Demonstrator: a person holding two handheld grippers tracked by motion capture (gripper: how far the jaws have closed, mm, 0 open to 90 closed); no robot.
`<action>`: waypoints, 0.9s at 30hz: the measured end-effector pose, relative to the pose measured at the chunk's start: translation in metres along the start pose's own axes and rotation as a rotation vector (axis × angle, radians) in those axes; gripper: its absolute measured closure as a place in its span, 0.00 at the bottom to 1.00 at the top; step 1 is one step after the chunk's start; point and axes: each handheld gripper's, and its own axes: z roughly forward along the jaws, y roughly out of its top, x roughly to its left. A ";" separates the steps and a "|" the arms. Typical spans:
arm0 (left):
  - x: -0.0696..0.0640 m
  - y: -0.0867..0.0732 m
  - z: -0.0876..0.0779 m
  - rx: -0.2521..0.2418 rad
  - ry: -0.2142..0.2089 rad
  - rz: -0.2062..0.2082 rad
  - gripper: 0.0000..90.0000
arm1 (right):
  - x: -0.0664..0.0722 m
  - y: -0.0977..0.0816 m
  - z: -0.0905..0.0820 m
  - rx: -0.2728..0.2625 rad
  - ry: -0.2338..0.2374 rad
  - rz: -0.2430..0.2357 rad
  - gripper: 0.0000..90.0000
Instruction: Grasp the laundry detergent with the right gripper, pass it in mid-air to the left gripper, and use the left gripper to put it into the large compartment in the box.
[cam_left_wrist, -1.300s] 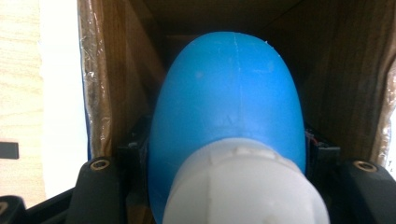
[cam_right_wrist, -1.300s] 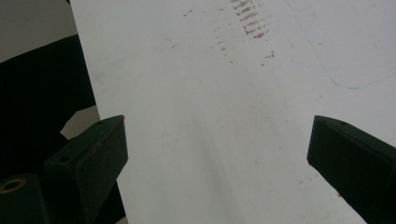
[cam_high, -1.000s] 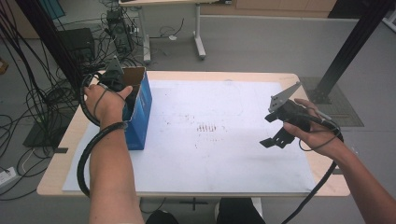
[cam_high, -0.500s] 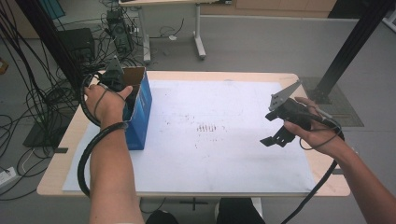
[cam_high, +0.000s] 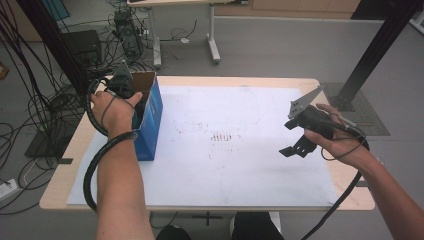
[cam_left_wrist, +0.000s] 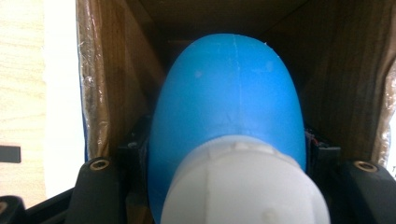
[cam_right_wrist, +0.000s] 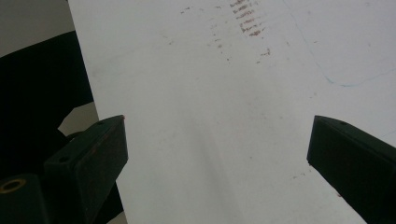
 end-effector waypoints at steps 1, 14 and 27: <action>0.000 0.000 0.000 -0.001 -0.001 -0.001 0.41 | 0.000 0.000 0.000 0.002 -0.001 -0.001 0.06; -0.002 0.000 0.000 0.002 0.004 0.007 0.41 | 0.000 -0.001 -0.002 0.006 -0.007 -0.003 0.06; -0.003 0.000 0.000 0.000 0.007 0.010 0.41 | -0.001 -0.003 -0.002 0.011 -0.003 0.002 0.06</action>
